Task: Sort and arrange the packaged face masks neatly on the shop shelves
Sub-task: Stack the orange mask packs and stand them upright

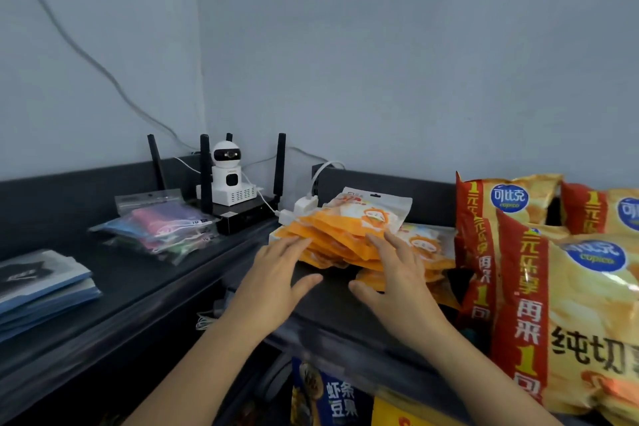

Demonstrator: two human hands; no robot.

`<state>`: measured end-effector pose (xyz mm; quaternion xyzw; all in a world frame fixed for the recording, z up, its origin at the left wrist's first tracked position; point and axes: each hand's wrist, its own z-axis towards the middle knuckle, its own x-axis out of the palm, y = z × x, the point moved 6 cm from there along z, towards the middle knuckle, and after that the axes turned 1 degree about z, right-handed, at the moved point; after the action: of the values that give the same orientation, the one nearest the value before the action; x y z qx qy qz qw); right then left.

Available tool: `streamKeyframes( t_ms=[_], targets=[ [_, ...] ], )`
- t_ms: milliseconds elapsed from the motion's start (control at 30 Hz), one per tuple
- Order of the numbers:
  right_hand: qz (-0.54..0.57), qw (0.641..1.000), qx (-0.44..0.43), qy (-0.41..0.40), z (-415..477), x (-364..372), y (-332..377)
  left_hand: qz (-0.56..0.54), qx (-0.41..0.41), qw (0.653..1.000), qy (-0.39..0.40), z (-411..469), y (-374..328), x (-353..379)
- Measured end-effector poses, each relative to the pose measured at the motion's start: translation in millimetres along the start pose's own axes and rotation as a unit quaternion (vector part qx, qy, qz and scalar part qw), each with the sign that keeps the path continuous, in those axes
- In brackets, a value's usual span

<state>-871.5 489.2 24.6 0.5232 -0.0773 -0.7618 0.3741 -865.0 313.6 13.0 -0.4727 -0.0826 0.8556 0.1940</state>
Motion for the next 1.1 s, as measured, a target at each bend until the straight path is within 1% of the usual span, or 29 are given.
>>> streamKeyframes(
  t_ms=[133,333,400,533,633,800,933,1100],
  targets=[
    [-0.050,0.998,0.031,-0.030,25,5,1,-0.003,0.029,0.999,0.020,33,22,3],
    [-0.143,0.985,0.080,-0.055,54,10,-2,-0.032,0.034,0.997,0.066,78,60,25],
    [-0.180,0.978,0.092,-0.051,61,13,-2,-0.041,0.028,0.995,0.082,90,68,34],
    [-0.273,0.957,0.091,-0.029,79,23,2,-0.060,0.023,0.992,0.112,107,79,50],
    [-0.320,0.943,0.088,-0.005,95,32,4,-0.099,0.035,0.987,0.123,115,84,59],
    [-0.329,0.936,0.119,0.024,113,48,-6,-0.169,0.062,0.977,0.113,118,84,65],
    [-0.294,0.945,0.143,0.022,120,58,-20,-0.179,0.065,0.976,0.110,119,86,70],
    [-0.339,0.936,0.096,0.004,126,59,-15,-0.176,0.065,0.977,0.101,118,86,69]
  ],
)
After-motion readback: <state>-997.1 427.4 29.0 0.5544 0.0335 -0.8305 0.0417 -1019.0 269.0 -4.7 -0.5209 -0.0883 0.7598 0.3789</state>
